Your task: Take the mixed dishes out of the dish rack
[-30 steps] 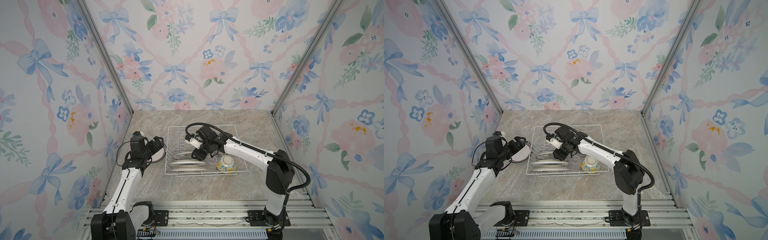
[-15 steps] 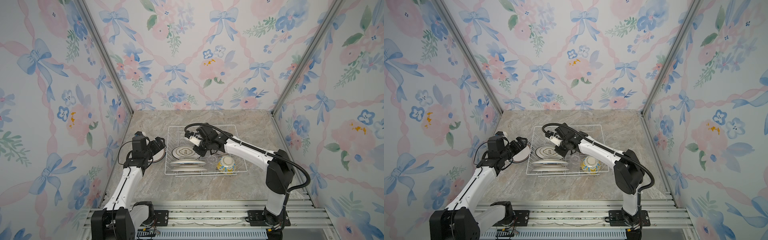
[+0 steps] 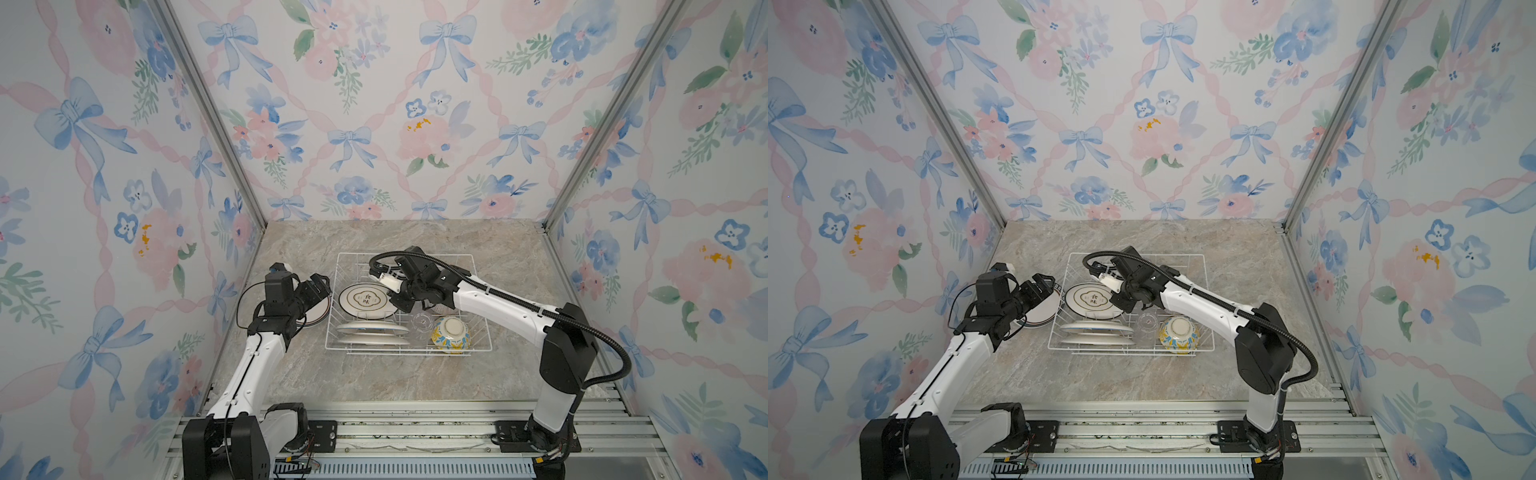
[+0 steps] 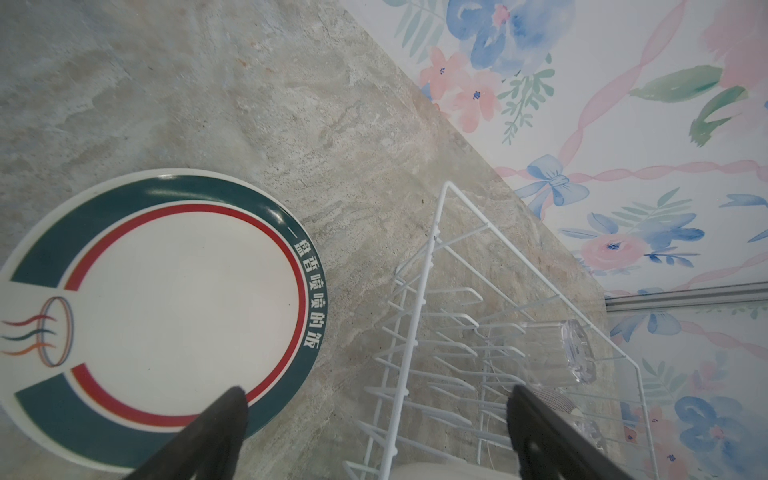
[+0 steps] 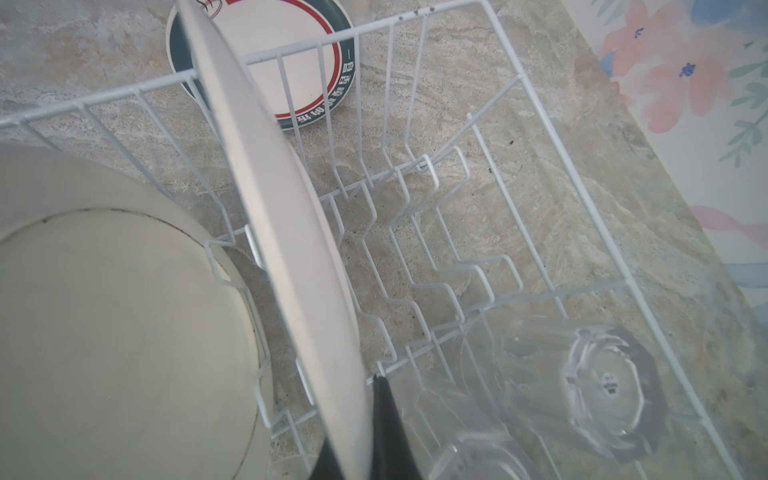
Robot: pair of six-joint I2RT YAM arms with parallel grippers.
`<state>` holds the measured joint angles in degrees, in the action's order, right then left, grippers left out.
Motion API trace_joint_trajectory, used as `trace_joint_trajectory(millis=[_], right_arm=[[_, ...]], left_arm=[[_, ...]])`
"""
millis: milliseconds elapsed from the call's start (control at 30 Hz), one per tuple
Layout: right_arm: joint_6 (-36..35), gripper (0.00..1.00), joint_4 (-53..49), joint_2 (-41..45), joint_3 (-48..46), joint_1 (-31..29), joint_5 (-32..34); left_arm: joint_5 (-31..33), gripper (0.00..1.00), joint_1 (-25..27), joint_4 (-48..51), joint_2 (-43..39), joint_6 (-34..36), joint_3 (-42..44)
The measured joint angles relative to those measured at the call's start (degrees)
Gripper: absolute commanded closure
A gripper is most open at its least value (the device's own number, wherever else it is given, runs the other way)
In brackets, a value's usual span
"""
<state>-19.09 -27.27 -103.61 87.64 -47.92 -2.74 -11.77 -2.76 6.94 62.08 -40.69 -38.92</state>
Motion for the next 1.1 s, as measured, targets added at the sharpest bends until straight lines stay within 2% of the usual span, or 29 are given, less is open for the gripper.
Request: trace_joint_trajectory(millis=[400, 700, 967, 1100], right_arm=[[12.22, 1.0, 4.39, 10.64, -3.34, 4.33, -0.63], [25.38, 1.0, 5.46, 14.47, -3.37, 9.44, -1.62], [40.98, 1.0, 7.08, 16.79, -4.66, 16.06, -6.62], [46.47, 1.0, 8.37, 16.79, -6.34, 17.51, -9.64]], left_arm=[[-0.02, 0.02, 0.17, 0.0, -0.24, -0.02, 0.0], [-0.04, 0.02, 2.19, -0.17, -4.02, -0.55, -1.09], [-0.07, 0.02, 10.91, -4.44, -5.33, -2.58, -3.43], [-0.13, 0.02, 15.45, -8.87, -3.45, -3.34, -6.25]])
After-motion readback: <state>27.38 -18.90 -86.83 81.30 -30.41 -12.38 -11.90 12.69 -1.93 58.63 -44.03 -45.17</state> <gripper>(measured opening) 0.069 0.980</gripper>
